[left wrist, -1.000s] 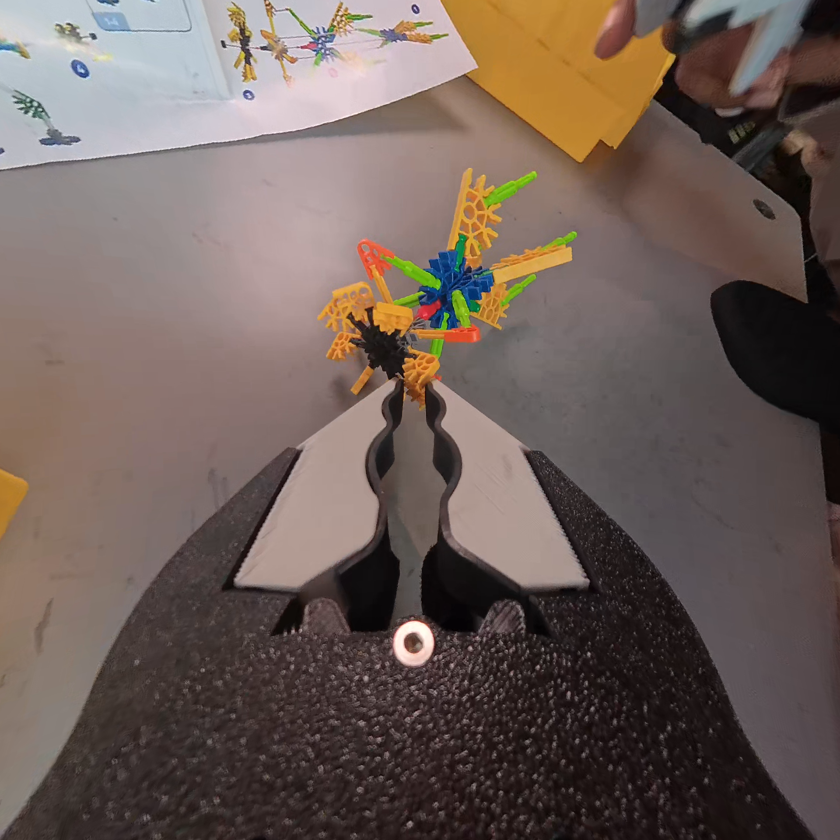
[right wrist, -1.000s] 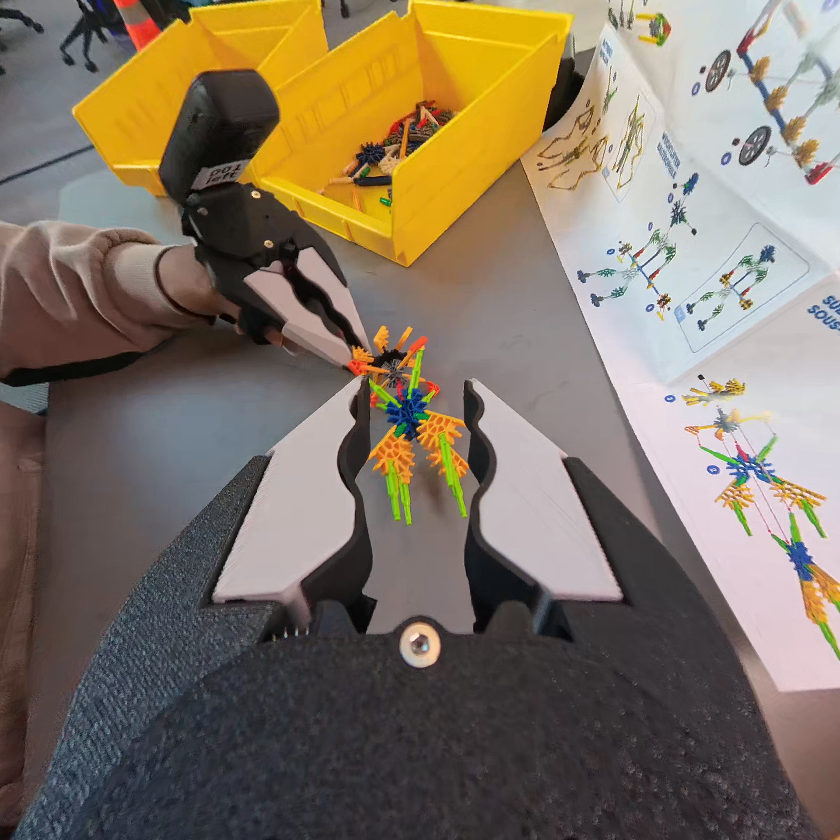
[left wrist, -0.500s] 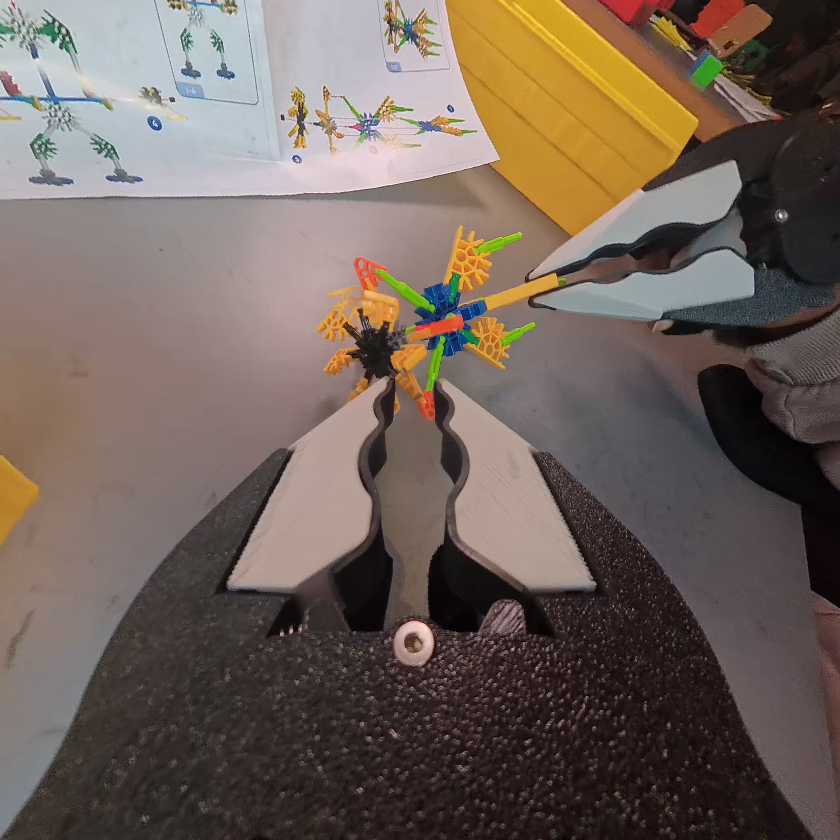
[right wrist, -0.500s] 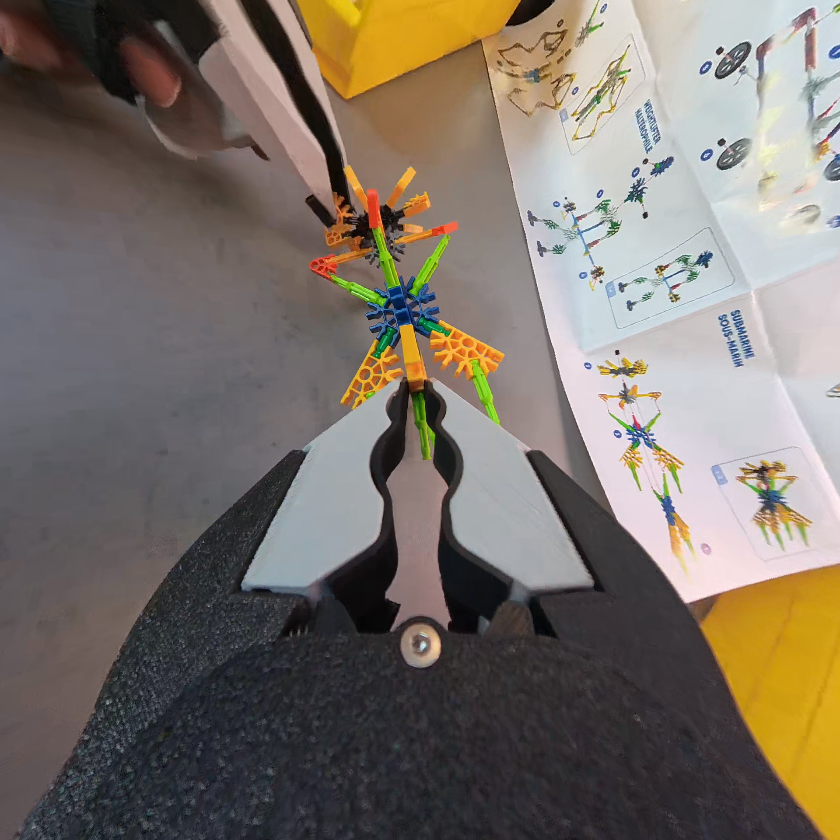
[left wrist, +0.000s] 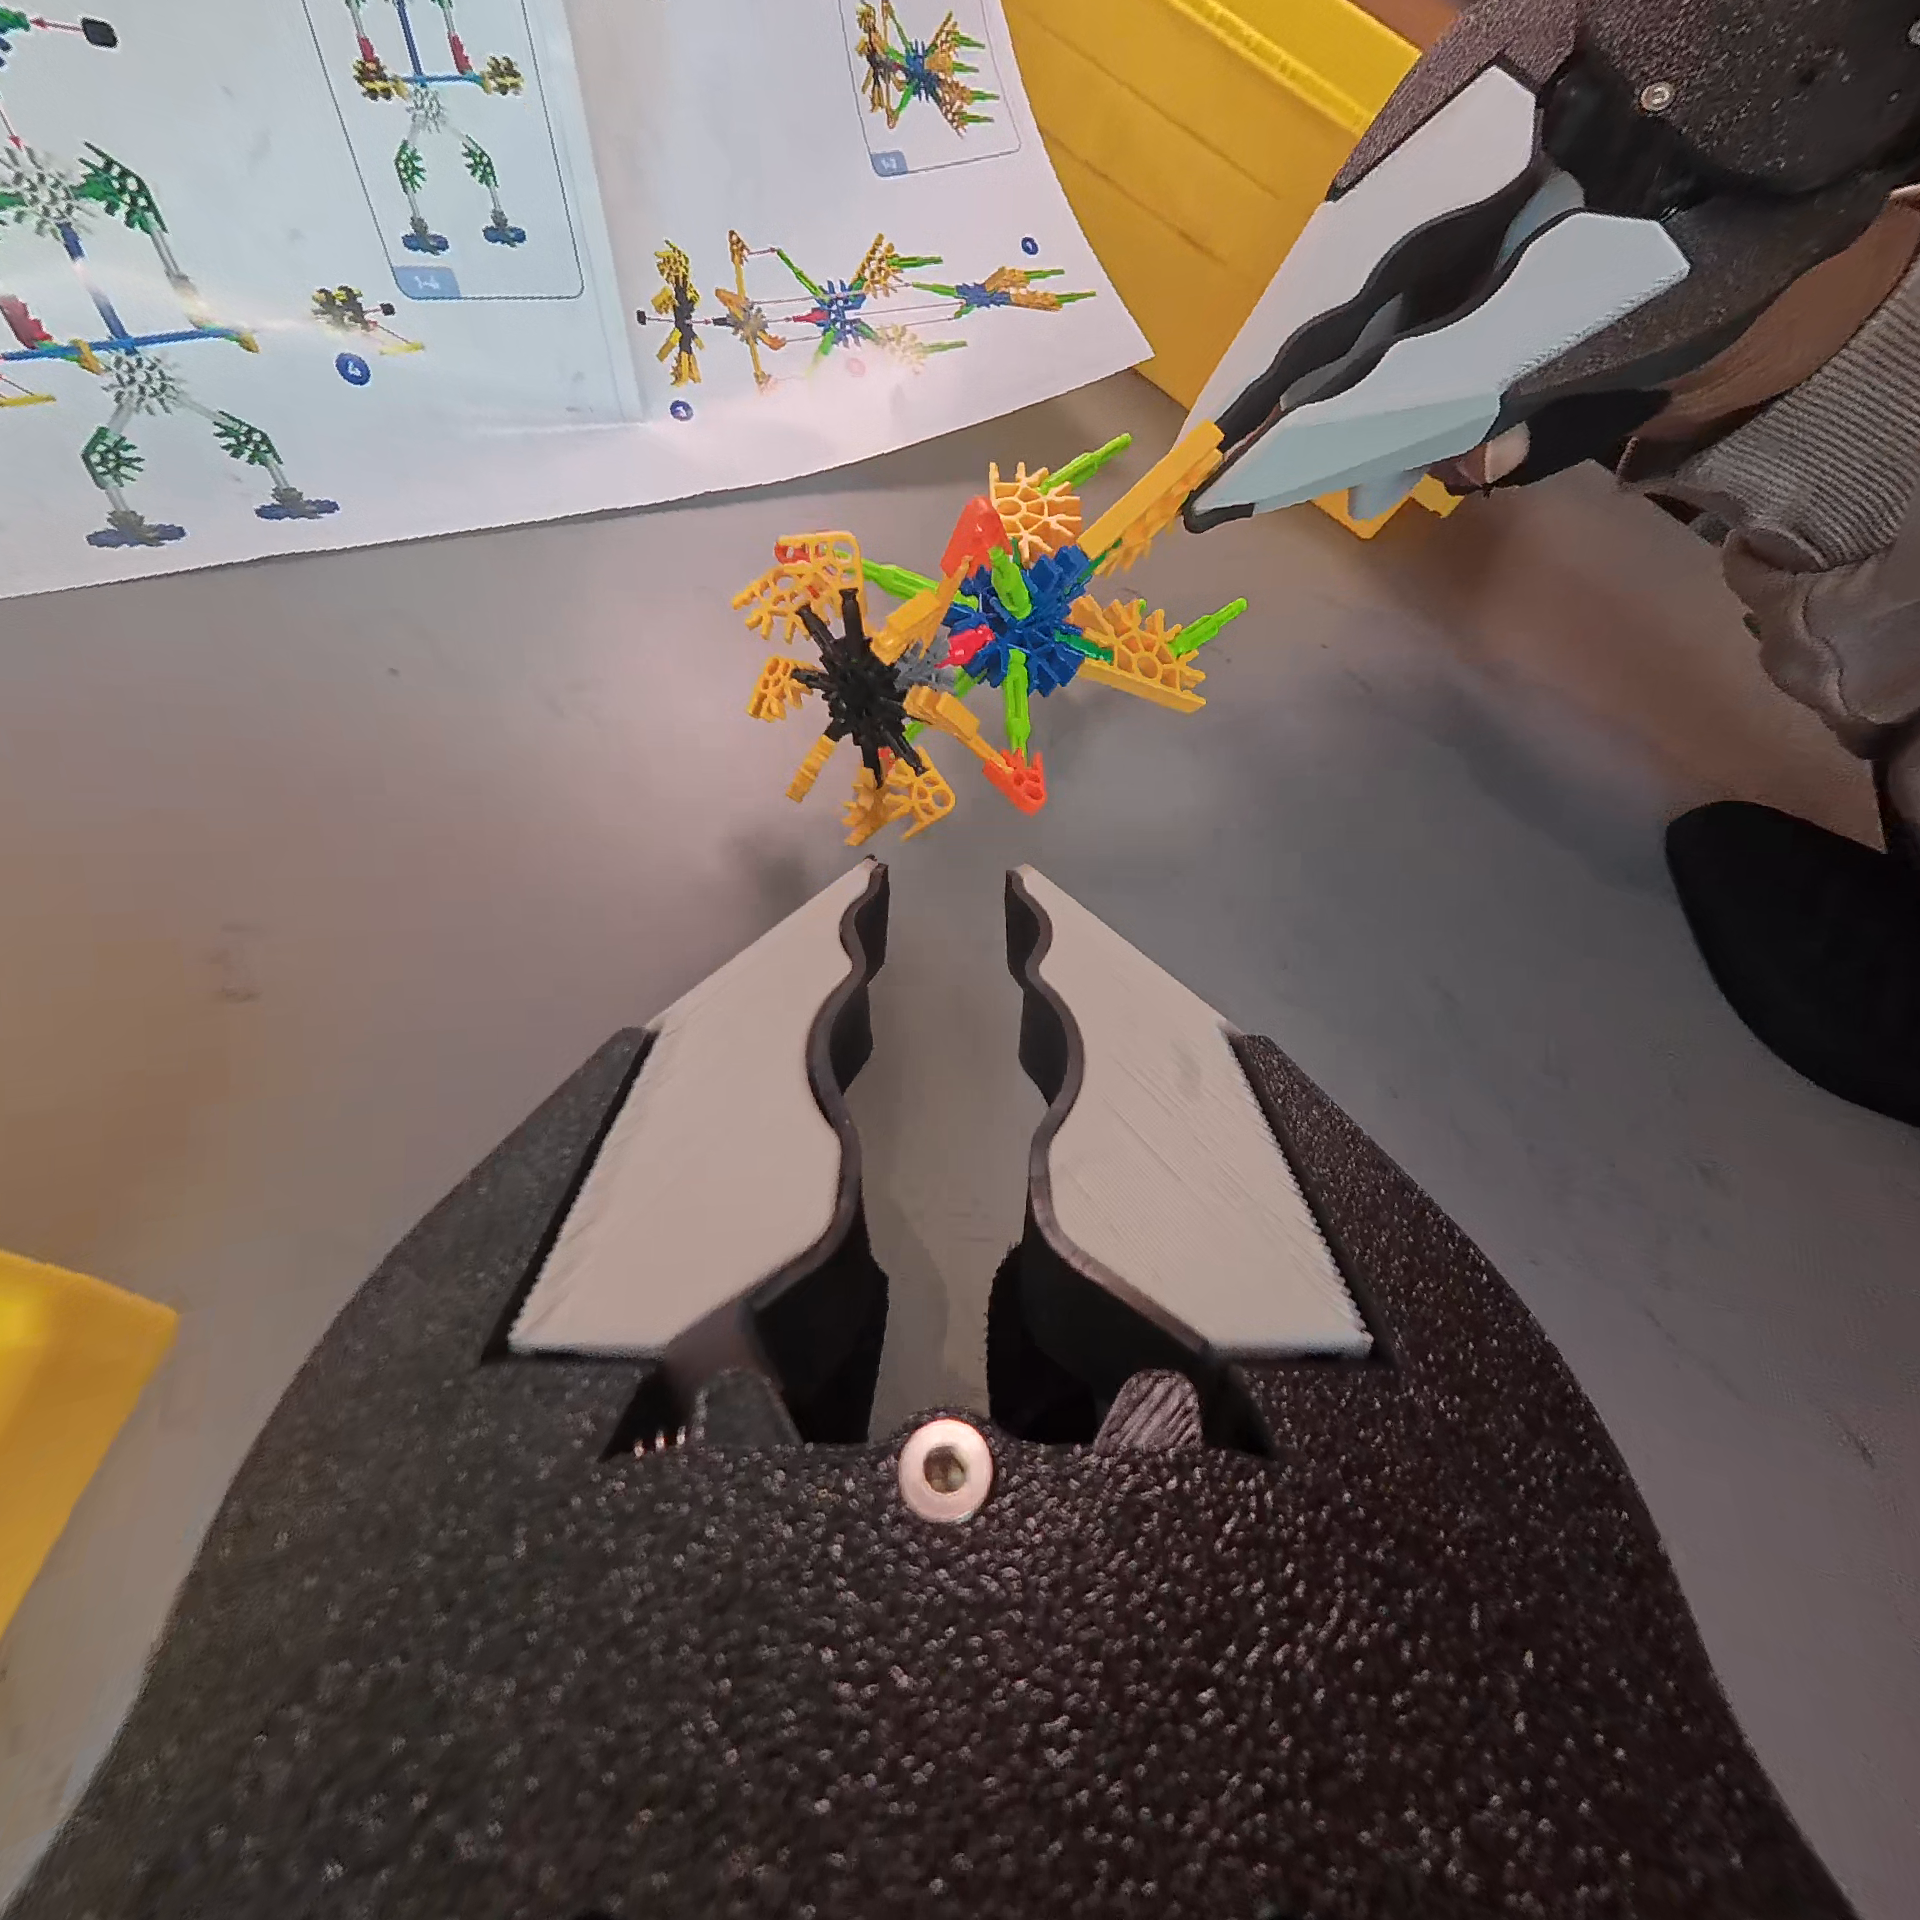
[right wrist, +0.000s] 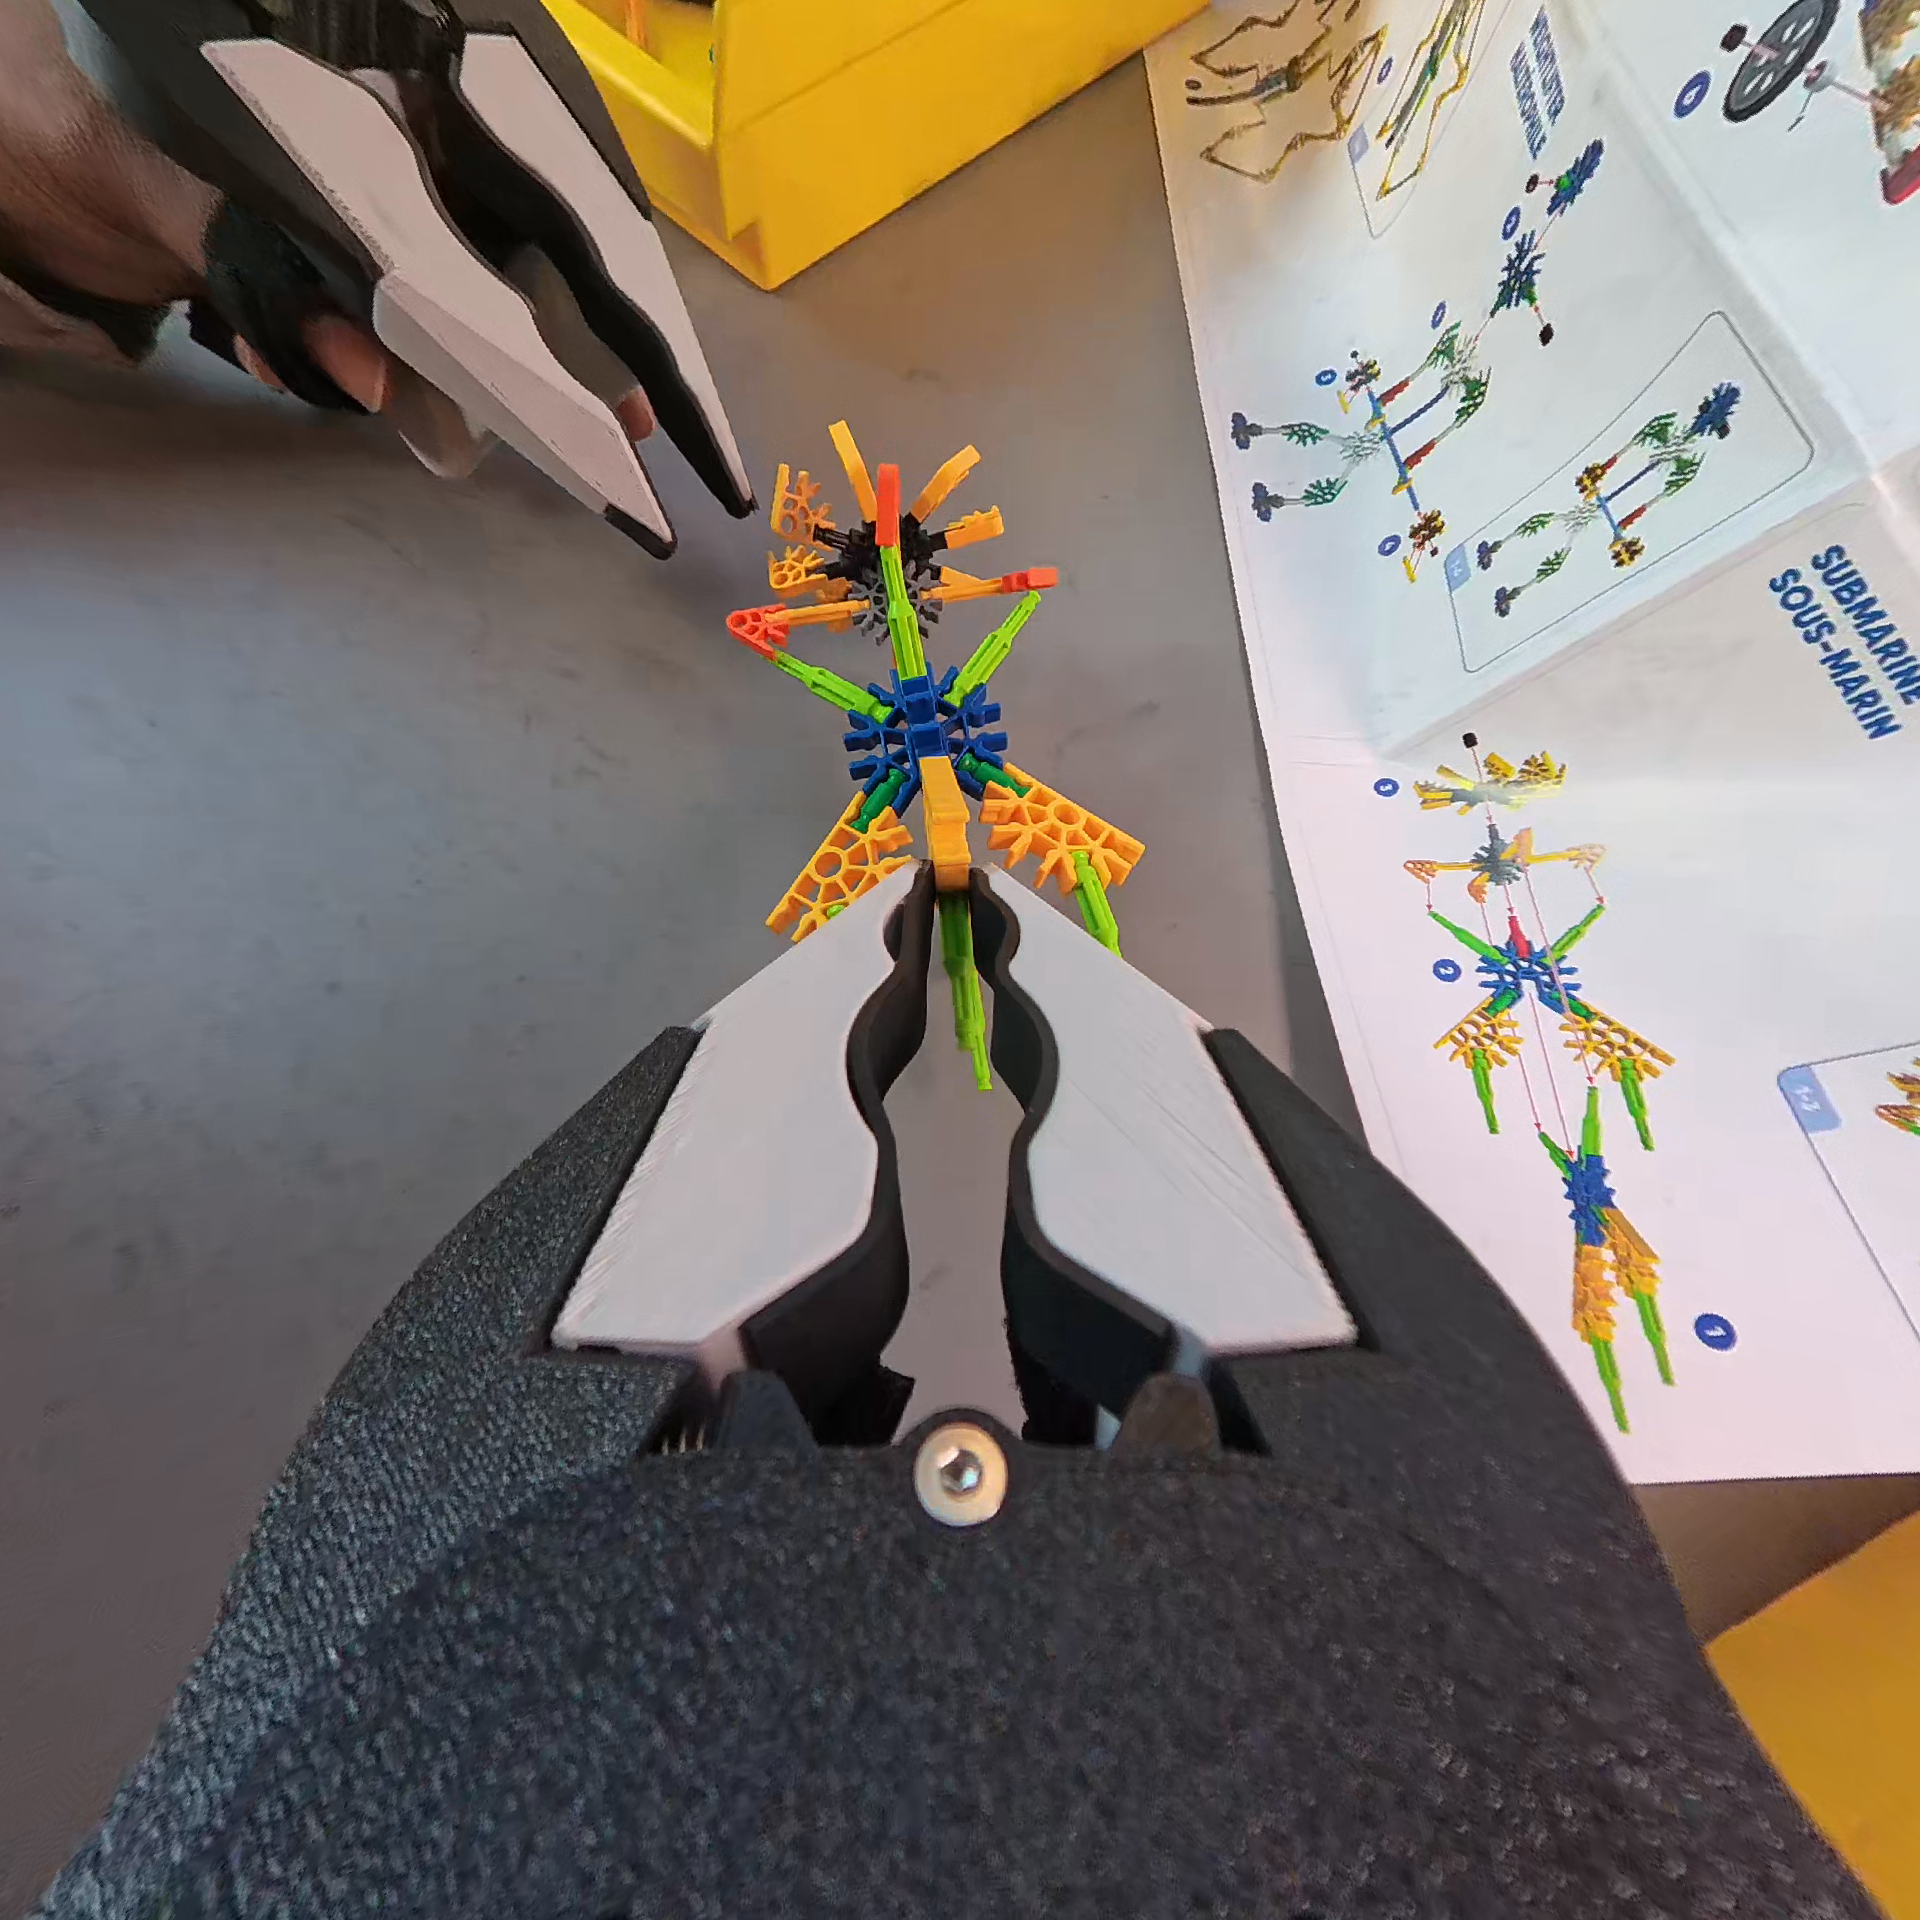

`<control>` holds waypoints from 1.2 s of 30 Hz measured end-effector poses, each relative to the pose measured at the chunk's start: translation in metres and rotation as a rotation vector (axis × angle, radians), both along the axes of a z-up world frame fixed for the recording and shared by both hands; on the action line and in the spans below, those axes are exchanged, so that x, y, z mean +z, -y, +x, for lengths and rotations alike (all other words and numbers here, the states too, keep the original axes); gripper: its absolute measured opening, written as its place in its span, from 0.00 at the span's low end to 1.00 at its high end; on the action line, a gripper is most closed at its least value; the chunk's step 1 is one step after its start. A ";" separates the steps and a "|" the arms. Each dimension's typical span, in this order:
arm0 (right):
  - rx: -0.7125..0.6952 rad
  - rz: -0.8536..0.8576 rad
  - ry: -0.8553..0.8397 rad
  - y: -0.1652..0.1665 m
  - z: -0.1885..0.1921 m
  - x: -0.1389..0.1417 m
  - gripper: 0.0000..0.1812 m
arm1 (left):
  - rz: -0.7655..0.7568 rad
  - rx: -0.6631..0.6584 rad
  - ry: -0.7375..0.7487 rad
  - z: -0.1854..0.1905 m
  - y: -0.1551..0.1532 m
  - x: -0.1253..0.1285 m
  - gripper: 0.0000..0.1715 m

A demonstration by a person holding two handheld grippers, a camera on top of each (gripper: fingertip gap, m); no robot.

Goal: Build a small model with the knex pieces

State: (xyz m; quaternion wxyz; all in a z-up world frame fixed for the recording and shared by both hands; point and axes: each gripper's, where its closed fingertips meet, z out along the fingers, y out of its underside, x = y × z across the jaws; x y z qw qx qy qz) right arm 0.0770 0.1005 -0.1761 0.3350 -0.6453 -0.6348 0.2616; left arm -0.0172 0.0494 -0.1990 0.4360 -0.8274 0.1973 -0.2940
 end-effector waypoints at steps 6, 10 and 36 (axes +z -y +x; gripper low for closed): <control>0.013 0.112 0.119 -0.007 -0.006 0.003 0.08 | 0.020 -0.045 -0.017 0.018 -0.019 0.003 0.12; 0.058 0.180 0.214 -0.003 -0.012 -0.002 0.02 | 0.028 -0.055 -0.056 0.020 -0.017 -0.001 0.09; -0.064 -0.157 0.079 -0.159 0.061 0.131 0.02 | 0.324 -0.038 0.067 0.037 0.014 0.063 0.23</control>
